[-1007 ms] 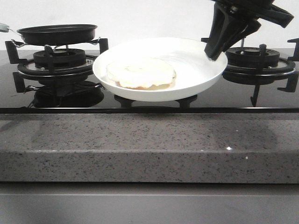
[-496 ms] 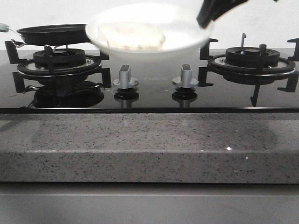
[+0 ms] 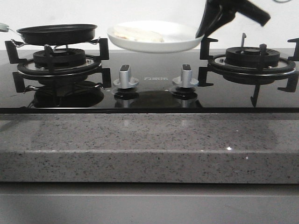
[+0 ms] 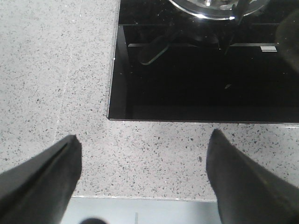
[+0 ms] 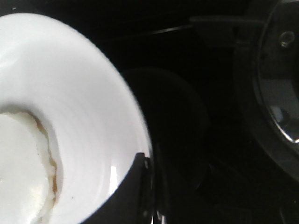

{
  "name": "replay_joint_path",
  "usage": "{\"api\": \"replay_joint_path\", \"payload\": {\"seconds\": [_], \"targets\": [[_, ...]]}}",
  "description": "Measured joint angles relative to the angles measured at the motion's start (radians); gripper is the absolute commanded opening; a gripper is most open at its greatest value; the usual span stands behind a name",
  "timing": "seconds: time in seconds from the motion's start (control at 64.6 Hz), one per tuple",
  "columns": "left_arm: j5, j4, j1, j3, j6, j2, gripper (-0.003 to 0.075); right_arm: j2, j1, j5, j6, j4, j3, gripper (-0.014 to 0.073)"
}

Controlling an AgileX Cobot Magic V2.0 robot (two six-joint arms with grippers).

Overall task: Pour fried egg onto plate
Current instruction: 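Lower the plate with the egg back between the knobs using the right gripper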

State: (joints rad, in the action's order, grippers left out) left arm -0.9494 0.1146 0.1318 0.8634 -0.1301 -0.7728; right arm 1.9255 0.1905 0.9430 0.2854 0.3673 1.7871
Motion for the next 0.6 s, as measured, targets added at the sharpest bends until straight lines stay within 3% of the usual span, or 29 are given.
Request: {"api": "replay_joint_path", "payload": {"seconds": [0.217, 0.31, 0.48, 0.604], "targets": [[0.0, 0.0, 0.0, 0.0, 0.0, 0.0, 0.0545, 0.065, -0.002, 0.017, 0.051, -0.064, 0.007, -0.0057], [0.0, 0.0, 0.0, 0.0, 0.0, 0.0, 0.0545, 0.071, -0.002, 0.024, 0.069, -0.086, 0.007, 0.0017], [0.0, 0.0, 0.0, 0.0, 0.0, 0.0, 0.0545, 0.071, -0.002, 0.024, 0.08, -0.094, 0.011, 0.0239], [0.0, 0.0, 0.0, 0.0, 0.0, 0.0, 0.0545, 0.067, -0.002, 0.024, 0.08, -0.092, 0.013, 0.0285]]}}
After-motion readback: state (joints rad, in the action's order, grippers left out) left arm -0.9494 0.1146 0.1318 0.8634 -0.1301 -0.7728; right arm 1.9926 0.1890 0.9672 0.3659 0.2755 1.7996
